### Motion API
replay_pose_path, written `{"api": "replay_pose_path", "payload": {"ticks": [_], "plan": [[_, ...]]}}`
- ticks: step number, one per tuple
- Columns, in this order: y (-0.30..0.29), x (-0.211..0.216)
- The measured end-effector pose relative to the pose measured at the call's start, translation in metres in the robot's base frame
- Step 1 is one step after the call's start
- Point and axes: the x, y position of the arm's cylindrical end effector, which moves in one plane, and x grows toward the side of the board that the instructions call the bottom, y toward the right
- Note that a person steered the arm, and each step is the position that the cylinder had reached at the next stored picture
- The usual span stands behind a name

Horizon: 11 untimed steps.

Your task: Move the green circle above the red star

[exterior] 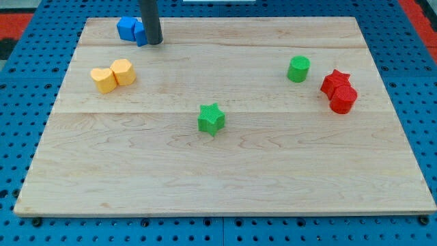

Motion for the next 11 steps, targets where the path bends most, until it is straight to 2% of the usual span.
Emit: {"api": "replay_pose_path", "payload": {"ticks": [1,2,3,4,5,6,7,8,9,11], "plan": [[0.063,0.044],[0.153,0.093],[0.221,0.124],[0.269,0.080],[0.262,0.027],[0.254,0.046],[0.271,0.073],[0.335,0.071],[0.356,0.056],[0.330,-0.001]]}}
